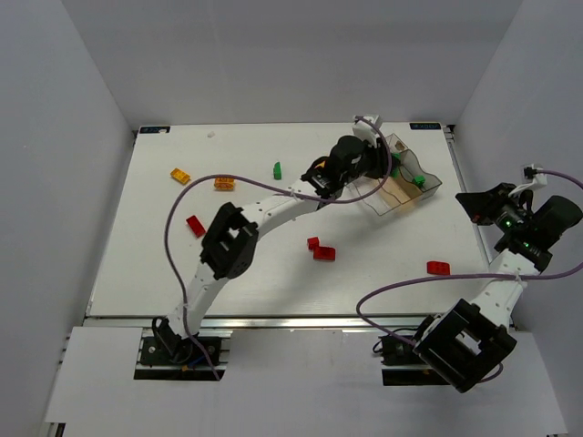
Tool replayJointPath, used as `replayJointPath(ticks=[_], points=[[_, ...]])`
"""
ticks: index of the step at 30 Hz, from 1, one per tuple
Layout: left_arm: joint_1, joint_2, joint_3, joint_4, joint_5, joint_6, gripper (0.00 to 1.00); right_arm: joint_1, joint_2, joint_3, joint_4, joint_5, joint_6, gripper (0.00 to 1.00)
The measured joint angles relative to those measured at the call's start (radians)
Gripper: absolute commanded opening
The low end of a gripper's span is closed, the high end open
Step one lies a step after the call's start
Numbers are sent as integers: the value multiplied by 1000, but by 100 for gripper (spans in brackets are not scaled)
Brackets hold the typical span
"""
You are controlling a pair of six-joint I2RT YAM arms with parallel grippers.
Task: Sort the legos into containers by color
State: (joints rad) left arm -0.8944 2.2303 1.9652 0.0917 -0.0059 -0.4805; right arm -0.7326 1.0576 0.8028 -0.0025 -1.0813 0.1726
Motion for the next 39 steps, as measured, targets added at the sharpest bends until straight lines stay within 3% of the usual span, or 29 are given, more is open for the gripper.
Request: replayJointPath(ticks=[5,10,20,29,30,33,36,39], points=[[66,315,285,148,150,-85,0,-30,-13,-13,16,15,0,0],[105,448,293,319,197,-214,0,-61,-11,-17,38,16,5,0],[101,575,341,658,160,-414,0,-90,5,-49,78,0,34,0],[73,666,373,814,57,-464,0,-99,18,-51,93,-41,45,1],[71,671,373,821,53,-467,0,-99,19,-53,96,-52,44,18],[67,677,373,825,54,-467,0,-89,38,-48,78,-100,2,50],[66,660,350,828,79,-468,0,-27,104,13,-70,-107,-192,62],[66,601,262,819,105,-469,0,67,179,90,-214,-62,-380,68]])
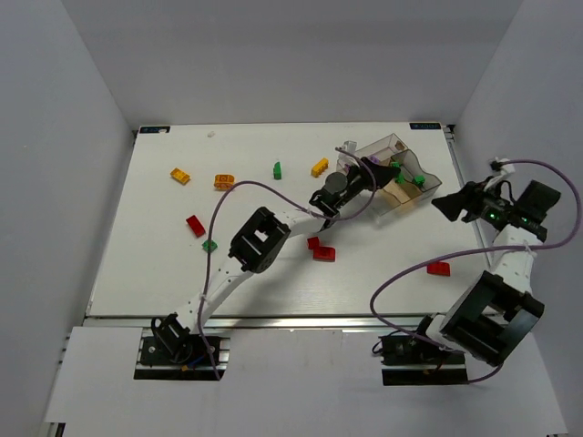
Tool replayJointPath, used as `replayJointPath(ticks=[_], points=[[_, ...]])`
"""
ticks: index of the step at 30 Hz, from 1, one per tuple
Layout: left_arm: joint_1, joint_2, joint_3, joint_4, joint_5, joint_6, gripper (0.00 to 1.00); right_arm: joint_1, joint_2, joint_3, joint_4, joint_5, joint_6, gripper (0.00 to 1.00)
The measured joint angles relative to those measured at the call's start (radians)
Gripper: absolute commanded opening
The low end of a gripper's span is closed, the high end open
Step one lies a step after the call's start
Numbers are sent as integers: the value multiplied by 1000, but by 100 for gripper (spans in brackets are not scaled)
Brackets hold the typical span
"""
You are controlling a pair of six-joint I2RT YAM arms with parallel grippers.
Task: Sort the legos into containers by color
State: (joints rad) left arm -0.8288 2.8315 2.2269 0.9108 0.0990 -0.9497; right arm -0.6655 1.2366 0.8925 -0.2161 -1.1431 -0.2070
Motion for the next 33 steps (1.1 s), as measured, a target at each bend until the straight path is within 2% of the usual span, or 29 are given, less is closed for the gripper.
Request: replayJointPath(ticks=[3,7,14,21,26,33], points=[[0,-119,-154,-39,25,-10,0,103,46,44,-97,74,-150,74],[0,-301,-322,-87,55,-21,0,227,59,111,-164,182,-246,75],[0,-490,-383,-178,97,-40,0,481,74,180,-148,433,-227,77],[0,-497,-380,-328,119,-46,0,571,102,192,-100,624,-140,73],[0,-495,-377,-406,123,-46,0,597,105,200,-60,663,-88,67],[3,-482,-338,-447,138,-46,0,625,176,252,-44,658,-32,52]])
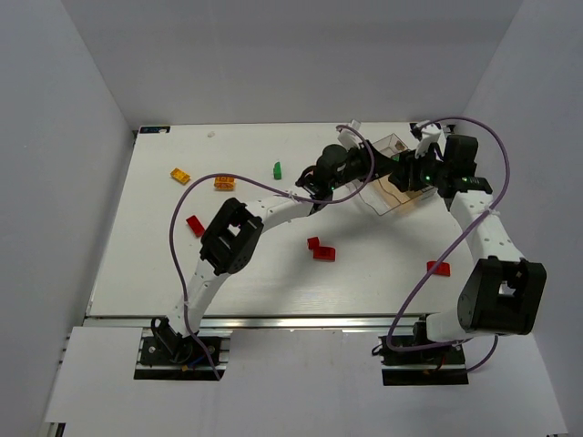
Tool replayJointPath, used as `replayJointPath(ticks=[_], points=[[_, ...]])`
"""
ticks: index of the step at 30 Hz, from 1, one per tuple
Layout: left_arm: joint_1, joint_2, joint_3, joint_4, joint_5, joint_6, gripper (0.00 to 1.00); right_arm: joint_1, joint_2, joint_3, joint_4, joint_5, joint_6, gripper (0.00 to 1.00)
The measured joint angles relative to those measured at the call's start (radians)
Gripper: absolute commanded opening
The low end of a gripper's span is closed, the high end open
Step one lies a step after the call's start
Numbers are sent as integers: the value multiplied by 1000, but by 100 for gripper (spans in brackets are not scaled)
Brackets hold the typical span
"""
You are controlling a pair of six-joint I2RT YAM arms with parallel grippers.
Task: Sort the legos into containers by color
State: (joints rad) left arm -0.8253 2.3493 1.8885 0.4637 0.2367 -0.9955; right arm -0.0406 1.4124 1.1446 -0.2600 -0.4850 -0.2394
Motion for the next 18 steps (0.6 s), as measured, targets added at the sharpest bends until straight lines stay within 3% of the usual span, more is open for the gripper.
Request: replayJointPath(ticks=[9,10,11,14,15,17,18], points=[[3,3,22,-34,7,2,0,12,32,0,3,16,45,12],[3,3,27,-40,7,2,4,12,31,-1,6,19,50,3],[3,3,31,-43,7,2,6,12,28,-2,9,23,51,2],[3,3,38,-45,7,1,42,13,18,-4,17,34,53,0],[3,3,39,-45,6,2,64,13,17,-4,19,37,53,0],[3,4,39,-47,-3,0,82,14,15,-6,26,45,55,0],[5,3,39,-53,-9,3,98,12,15,-8,29,50,56,0]])
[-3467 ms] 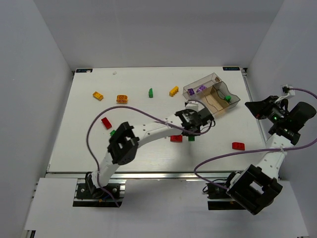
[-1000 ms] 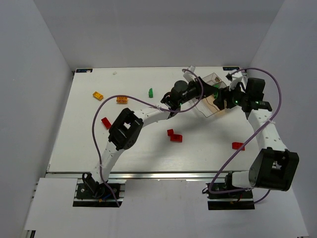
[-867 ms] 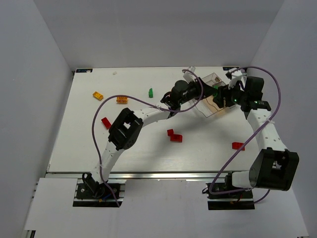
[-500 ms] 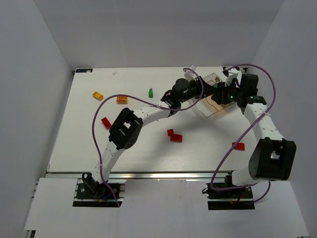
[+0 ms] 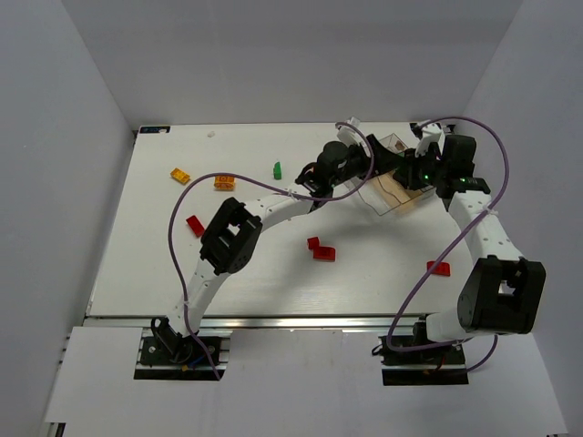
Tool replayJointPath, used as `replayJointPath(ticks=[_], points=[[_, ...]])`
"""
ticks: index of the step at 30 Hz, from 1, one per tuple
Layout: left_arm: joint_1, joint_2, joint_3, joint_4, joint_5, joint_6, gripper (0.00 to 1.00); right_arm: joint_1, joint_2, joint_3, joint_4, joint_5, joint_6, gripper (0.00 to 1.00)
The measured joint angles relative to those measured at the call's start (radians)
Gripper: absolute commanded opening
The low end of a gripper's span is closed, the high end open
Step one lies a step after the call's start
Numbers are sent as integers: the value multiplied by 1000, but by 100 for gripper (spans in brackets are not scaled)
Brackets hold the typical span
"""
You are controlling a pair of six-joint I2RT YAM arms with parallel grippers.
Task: Sort the legos into containers by color
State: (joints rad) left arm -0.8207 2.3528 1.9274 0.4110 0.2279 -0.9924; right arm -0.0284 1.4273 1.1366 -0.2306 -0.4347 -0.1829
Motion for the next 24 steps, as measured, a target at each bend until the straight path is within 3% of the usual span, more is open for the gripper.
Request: replayJointPath(ticks=[10,24], points=[[34,-8,-8,-121,-67,47,98,-22,30,20,27,78,-12,0],[287,-253,-111,-623,-189,331,98,-45,460,439,-137,274,-207,12]])
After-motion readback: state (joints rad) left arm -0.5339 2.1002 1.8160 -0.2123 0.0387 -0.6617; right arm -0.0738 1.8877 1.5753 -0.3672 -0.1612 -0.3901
